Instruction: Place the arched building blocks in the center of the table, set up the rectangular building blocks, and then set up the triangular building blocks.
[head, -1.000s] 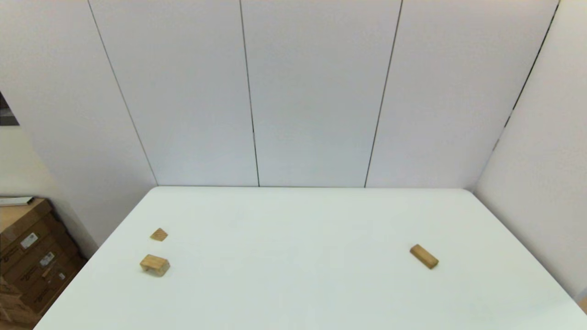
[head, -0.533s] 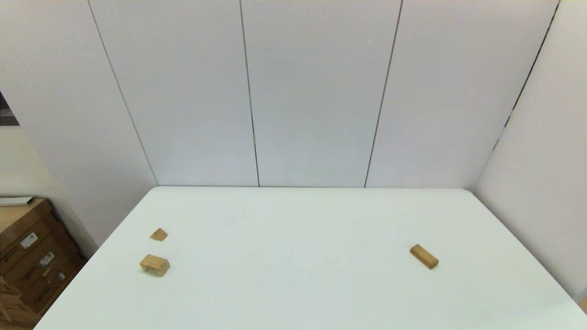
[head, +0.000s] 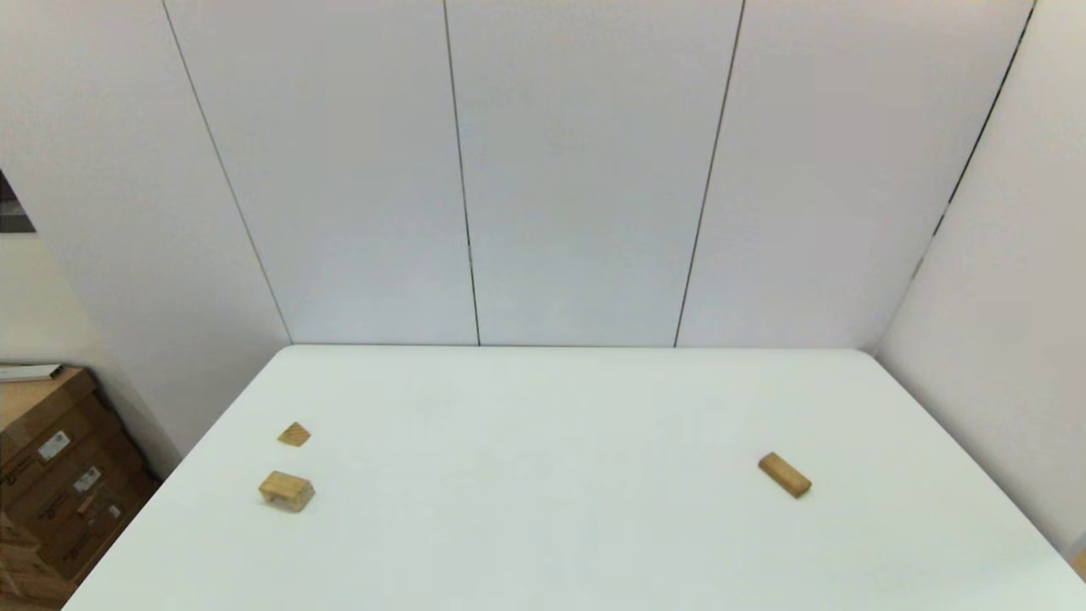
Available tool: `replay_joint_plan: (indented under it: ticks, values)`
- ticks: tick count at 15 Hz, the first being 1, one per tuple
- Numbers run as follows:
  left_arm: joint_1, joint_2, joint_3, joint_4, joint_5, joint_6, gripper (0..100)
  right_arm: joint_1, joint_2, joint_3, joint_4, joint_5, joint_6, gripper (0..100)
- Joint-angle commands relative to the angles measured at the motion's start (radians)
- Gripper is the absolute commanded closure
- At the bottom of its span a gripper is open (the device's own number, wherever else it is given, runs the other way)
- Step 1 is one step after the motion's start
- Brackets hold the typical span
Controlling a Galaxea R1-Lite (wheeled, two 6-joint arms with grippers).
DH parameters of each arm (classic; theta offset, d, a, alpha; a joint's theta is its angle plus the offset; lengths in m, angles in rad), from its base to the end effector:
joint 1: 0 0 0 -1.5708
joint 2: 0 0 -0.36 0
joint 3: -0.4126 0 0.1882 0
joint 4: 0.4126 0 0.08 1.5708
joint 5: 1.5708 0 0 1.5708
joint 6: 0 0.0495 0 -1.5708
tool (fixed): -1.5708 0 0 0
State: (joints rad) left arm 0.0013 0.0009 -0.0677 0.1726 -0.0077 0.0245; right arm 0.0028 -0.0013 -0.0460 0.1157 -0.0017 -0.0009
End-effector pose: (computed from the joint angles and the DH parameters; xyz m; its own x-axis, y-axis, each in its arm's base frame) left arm -0.0642 -0.0005 0.0735 0.9944 -0.0064 -0.1056 0.0089 0.9997 0.0235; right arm -0.0622 -0.0003 0.0742 0.9977 0.0011 -0.0683 -0.0012 1.0000 -0.0010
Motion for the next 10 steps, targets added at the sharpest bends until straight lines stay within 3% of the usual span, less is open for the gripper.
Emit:
replay_joint_plan:
  ticks: [1,10]
  values:
    - [0.000,0.001,0.000,0.001,0.000,0.000,0,0.000,0.001,0.000,0.001,0.000,-0.001,0]
    - [0.000,0.001,-0.001,0.002,-0.002,0.005,0,0.000,0.001,0.000,0.001,0.000,-0.001,0]
